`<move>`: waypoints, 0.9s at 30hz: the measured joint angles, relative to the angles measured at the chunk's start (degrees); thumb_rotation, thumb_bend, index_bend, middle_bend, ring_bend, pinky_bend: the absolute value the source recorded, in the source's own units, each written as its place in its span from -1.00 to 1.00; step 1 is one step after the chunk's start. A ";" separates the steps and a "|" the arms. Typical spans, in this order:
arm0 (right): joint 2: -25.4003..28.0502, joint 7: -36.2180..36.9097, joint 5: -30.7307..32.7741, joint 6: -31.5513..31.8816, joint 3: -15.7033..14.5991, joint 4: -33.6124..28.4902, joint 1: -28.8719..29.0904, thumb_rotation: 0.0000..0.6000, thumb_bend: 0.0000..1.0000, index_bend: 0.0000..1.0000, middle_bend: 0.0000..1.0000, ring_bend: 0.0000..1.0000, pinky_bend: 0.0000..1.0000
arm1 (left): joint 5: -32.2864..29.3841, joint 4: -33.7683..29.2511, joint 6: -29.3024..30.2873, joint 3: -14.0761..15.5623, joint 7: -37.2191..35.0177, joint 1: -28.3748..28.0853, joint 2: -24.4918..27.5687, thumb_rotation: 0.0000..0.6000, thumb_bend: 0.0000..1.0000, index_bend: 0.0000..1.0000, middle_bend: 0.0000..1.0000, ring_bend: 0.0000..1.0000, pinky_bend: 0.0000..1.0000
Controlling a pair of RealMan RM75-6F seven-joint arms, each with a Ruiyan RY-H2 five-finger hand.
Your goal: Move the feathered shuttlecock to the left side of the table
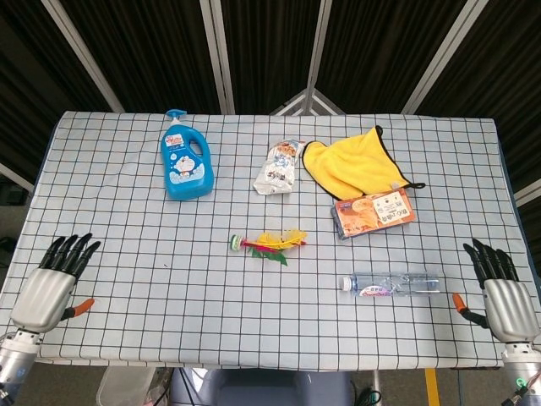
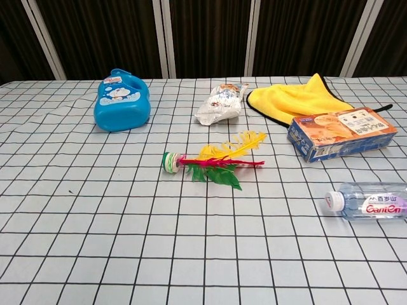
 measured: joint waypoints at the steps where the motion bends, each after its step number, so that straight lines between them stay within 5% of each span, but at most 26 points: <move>1: 0.01 0.07 0.09 -0.08 0.02 -0.02 0.03 1.00 -0.21 -1.00 -1.00 -1.00 -1.00 | 0.52 -0.32 -1.36 -0.46 0.31 -1.41 0.15 1.00 -0.73 -0.98 -1.00 -1.00 -1.00; 12: 0.29 1.38 0.57 -0.09 0.25 -0.37 -0.03 1.00 -0.21 -1.00 -1.00 -1.00 -1.00 | -4.78 -5.45 -14.67 -8.57 9.55 -14.20 -6.23 1.00 -0.25 -0.38 -0.99 -1.00 -1.00; 27: 1.23 5.21 1.71 -0.30 0.72 -0.62 -0.31 1.00 -0.21 -1.00 -1.00 -1.00 -1.00 | -21.67 3.37 -23.46 -15.41 34.16 -29.52 -32.08 1.00 -0.20 -0.27 -0.92 -1.00 -1.00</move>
